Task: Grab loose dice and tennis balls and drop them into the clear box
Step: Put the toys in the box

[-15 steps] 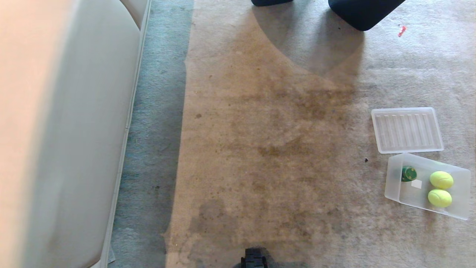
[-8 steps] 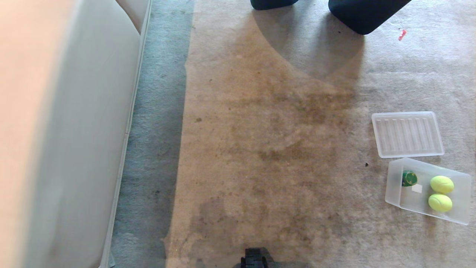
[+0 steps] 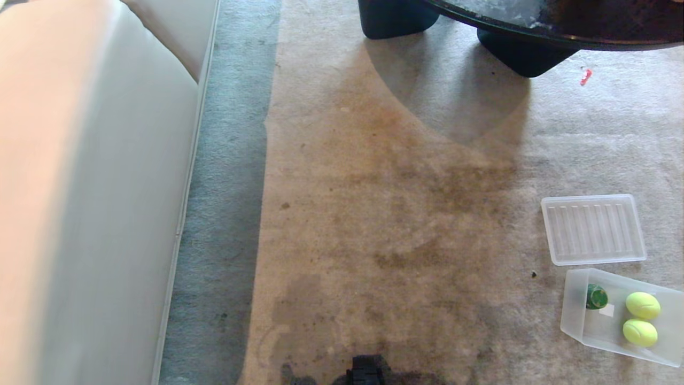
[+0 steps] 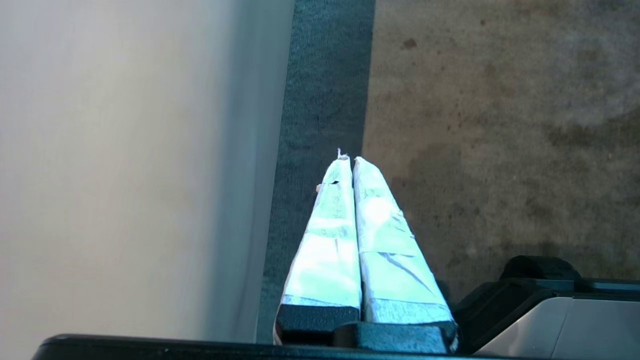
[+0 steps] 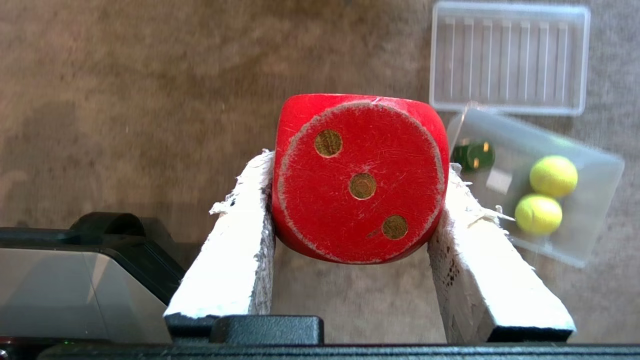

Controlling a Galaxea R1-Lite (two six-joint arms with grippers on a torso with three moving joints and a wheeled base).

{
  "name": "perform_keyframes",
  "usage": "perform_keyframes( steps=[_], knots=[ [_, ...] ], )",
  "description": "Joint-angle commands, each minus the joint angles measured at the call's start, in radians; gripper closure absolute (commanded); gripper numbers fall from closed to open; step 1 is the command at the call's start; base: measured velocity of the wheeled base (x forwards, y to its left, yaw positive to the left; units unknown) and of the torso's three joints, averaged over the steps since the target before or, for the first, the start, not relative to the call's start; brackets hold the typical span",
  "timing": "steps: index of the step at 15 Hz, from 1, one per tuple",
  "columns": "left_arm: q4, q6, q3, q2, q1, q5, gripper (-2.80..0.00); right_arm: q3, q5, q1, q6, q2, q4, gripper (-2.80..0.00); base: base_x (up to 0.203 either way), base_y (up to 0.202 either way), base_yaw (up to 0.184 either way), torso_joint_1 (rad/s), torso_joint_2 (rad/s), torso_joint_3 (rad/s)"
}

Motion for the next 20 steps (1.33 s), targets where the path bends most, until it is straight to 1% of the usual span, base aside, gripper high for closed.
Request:
perform_keyframes(
  steps=[1,12,20],
  knots=[
    [0.000,-0.001,0.000,0.000,0.000,0.000,0.00,0.000,0.001,0.000,-0.001,0.000,0.001,0.00,0.132,0.000,0.000,0.000,0.00,0.002],
    [0.000,-0.001,0.001,0.000,0.000,0.000,0.00,0.000,0.001,0.000,-0.001,0.000,0.001,0.00,0.005,0.000,0.000,0.000,0.00,0.000],
    [0.000,-0.001,0.000,0.000,0.000,0.000,0.00,0.000,0.001,0.000,-0.001,0.000,0.001,0.00,0.001,0.008,-0.155,0.005,0.00,0.002]
  ],
)
